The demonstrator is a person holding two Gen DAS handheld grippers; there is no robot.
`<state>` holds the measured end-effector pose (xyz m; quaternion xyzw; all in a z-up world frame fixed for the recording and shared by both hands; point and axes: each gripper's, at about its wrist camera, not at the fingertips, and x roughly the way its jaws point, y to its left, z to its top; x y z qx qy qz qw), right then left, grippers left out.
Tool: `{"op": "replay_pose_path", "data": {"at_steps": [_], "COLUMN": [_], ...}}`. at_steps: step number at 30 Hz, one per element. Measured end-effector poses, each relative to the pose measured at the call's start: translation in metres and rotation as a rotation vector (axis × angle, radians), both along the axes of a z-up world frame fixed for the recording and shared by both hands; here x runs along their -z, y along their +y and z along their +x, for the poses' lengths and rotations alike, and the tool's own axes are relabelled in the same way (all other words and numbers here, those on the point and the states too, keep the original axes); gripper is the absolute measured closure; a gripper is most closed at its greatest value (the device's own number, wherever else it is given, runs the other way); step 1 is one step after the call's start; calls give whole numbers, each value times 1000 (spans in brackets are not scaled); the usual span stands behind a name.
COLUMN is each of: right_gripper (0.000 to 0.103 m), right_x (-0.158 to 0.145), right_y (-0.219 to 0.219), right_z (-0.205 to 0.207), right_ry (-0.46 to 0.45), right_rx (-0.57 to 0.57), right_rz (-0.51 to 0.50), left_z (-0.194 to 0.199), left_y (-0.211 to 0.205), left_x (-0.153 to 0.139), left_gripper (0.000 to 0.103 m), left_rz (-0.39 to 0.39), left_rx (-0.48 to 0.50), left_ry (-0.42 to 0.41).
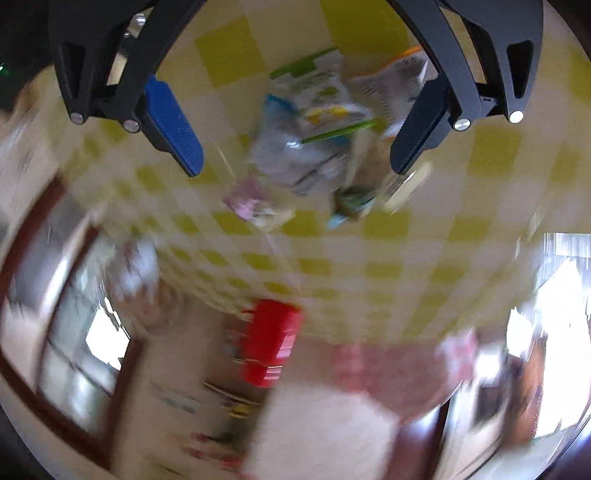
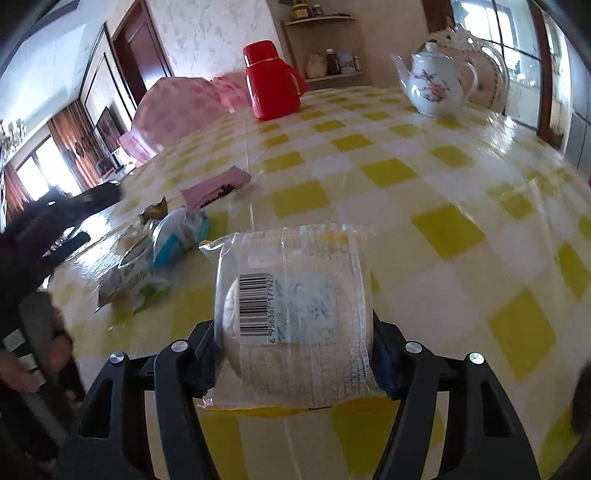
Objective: Organize snacks
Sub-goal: 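Grasp the wrapped round bun with the right tool while the left grasps the pink bar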
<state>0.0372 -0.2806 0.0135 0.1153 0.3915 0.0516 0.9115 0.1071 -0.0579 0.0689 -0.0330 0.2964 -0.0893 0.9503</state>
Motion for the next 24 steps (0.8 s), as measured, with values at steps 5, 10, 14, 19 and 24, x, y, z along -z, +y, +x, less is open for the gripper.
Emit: {"op": "replay_pose_path", "data": {"at_steps": [5,10,14,19,24], "right_gripper": [39,39,39,39,39], "right_x": [-2,2,-1,1,0], "right_y": [-4,-9,-6,-2,-9], "right_z": [-2,1,0,0,-1], "right_ry": [6,36,36,40,20], "right_rx": [9,17,-16,-26,9], "right_rz": [3,29,52,39,31], "left_z": [32,80,108,116,96], "left_y": [-75,-105,-106,-102,-89], "left_x": [14,41,58,63,42], "left_gripper": [2,2,17,70,71], "left_rz": [412,547,599,478,343], "left_rx": [122,140,149,216,221], "left_ry": [6,85,139,203,164]}}
